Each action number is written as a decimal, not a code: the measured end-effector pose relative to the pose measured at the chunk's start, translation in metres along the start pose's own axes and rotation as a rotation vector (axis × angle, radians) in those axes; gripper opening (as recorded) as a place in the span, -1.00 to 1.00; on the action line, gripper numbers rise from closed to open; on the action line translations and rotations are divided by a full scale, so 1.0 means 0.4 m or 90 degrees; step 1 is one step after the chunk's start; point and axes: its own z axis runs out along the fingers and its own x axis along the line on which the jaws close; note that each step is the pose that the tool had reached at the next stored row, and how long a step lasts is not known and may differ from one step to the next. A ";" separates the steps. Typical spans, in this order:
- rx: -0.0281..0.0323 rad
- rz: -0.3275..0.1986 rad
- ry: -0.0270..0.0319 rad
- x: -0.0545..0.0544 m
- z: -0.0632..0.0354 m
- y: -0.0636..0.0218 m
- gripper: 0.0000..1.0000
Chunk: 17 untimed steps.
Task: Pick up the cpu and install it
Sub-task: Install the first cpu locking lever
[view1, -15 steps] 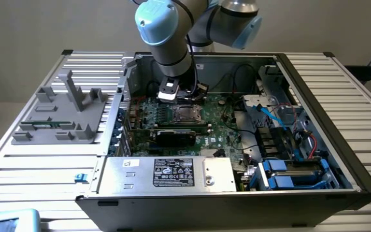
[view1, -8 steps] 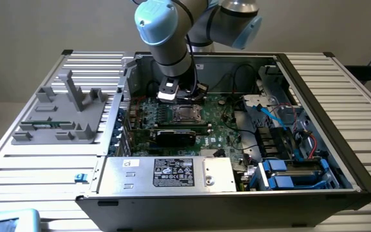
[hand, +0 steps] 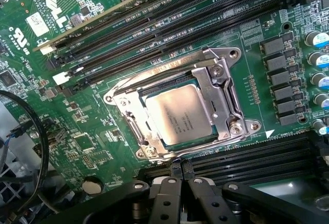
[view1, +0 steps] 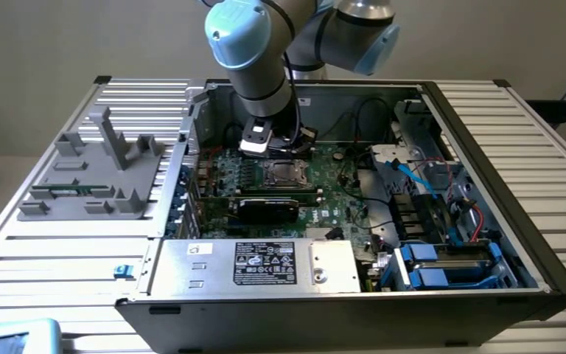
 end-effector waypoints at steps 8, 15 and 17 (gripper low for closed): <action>-0.0006 0.000 -0.0014 -0.001 -0.002 0.000 -0.77; -0.0007 0.001 -0.0015 0.000 -0.003 0.001 -0.77; -0.0008 0.000 -0.0016 0.000 -0.004 0.002 -0.77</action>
